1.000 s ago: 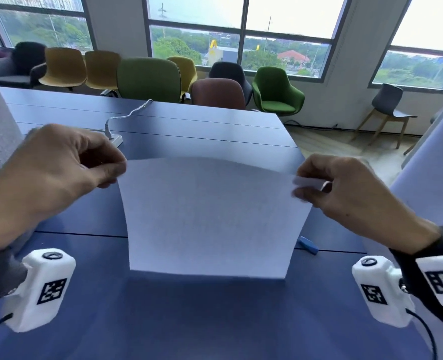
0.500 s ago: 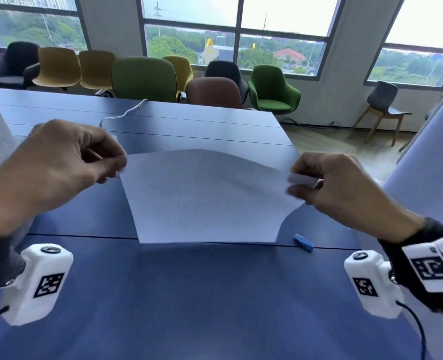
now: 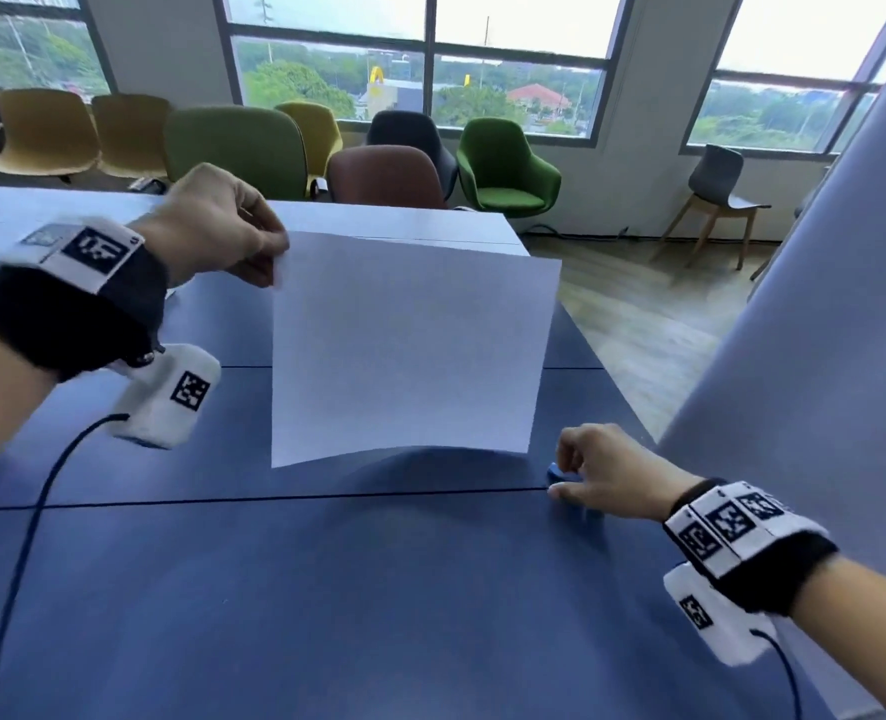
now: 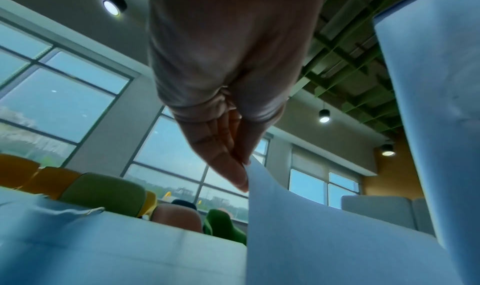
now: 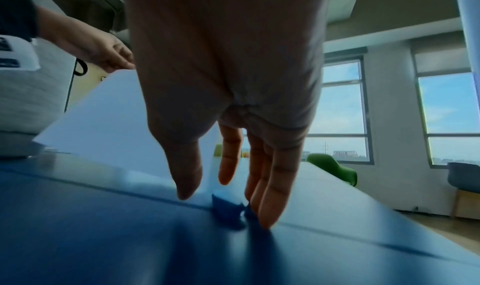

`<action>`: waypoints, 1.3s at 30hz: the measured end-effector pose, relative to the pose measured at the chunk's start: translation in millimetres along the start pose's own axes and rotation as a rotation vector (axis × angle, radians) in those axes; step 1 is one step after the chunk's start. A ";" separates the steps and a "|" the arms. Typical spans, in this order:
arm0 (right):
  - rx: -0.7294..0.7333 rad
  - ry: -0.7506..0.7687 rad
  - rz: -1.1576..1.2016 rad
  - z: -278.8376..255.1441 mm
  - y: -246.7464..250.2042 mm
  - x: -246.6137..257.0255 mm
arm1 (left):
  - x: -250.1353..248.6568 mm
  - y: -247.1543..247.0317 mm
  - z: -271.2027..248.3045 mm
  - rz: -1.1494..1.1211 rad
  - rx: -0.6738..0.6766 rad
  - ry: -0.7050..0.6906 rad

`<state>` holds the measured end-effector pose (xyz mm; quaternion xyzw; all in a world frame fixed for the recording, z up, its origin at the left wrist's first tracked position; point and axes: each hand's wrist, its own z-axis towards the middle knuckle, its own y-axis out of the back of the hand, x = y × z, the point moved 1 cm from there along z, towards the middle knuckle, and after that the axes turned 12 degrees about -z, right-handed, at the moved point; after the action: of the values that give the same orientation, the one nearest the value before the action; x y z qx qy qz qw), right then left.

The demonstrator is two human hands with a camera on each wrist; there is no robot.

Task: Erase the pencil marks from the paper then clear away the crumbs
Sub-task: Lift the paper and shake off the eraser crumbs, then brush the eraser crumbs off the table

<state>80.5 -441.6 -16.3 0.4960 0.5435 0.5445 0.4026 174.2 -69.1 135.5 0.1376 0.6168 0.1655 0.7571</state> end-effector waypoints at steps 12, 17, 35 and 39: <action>-0.200 -0.074 0.103 40.2 37.2 3.6 | 84.0 -92.5 70.4 0.120 0.095 0.275; -0.068 -0.188 -0.060 86.6 12.4 2.1 | 103.1 -113.2 79.4 0.161 0.089 0.305; -0.046 -0.067 0.107 -4.9 27.6 15.1 | 114.7 -7.1 -73.4 0.712 0.464 0.289; 0.045 -0.002 0.078 -86.5 16.6 25.0 | 148.5 22.8 -169.1 0.739 0.593 0.507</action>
<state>-7.0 -435.3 9.8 0.5263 0.5355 0.5469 0.3704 34.0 14.8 -21.1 0.5091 0.7110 0.2676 0.4046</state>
